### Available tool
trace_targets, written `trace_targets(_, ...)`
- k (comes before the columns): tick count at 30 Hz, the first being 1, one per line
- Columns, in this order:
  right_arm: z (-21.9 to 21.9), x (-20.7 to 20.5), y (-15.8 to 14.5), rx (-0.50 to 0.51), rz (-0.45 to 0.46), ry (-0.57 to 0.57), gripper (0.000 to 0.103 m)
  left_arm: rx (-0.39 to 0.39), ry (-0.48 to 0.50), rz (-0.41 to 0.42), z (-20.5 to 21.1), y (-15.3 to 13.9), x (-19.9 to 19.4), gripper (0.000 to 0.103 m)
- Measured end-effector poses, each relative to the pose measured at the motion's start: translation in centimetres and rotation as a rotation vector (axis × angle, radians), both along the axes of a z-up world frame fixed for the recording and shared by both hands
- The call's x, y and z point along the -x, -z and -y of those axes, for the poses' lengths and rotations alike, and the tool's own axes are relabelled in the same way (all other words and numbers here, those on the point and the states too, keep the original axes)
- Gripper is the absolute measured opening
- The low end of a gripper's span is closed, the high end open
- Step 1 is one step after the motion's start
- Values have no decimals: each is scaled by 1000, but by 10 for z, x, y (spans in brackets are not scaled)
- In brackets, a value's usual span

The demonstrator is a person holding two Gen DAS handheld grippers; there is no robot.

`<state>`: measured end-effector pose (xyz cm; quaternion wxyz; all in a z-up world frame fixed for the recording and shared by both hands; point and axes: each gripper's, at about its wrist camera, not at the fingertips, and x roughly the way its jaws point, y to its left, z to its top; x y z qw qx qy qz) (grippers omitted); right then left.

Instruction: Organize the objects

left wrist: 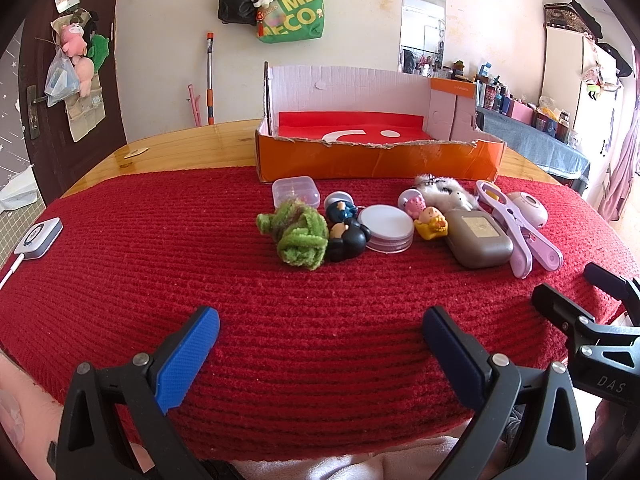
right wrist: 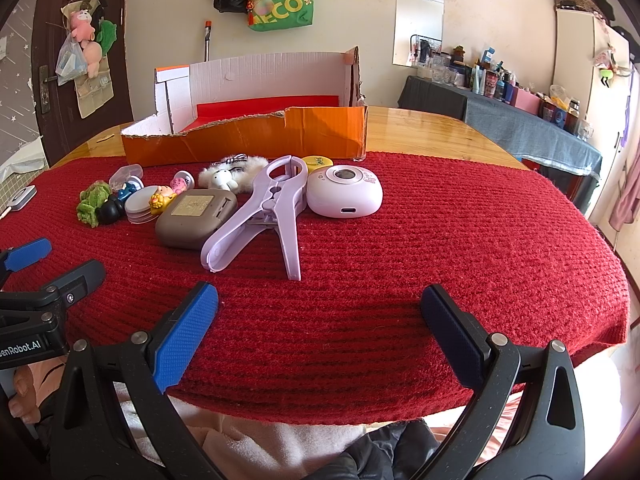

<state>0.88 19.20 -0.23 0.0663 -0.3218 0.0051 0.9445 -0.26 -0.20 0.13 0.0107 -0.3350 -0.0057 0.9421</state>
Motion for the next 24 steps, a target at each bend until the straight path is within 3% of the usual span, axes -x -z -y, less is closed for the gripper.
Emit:
trace_targets(6, -8, -1, -18, 92, -17, -38, 103, -20, -9, -26, 18, -17, 1, 103)
trace_targets(15, -25, 20, -38, 51, -37, -17, 103, -94, 13, 10, 35, -37, 34, 103)
trace_targets(24, -53, 57, -43, 33, 34, 18, 103, -60, 24, 75, 46, -42, 74, 103)
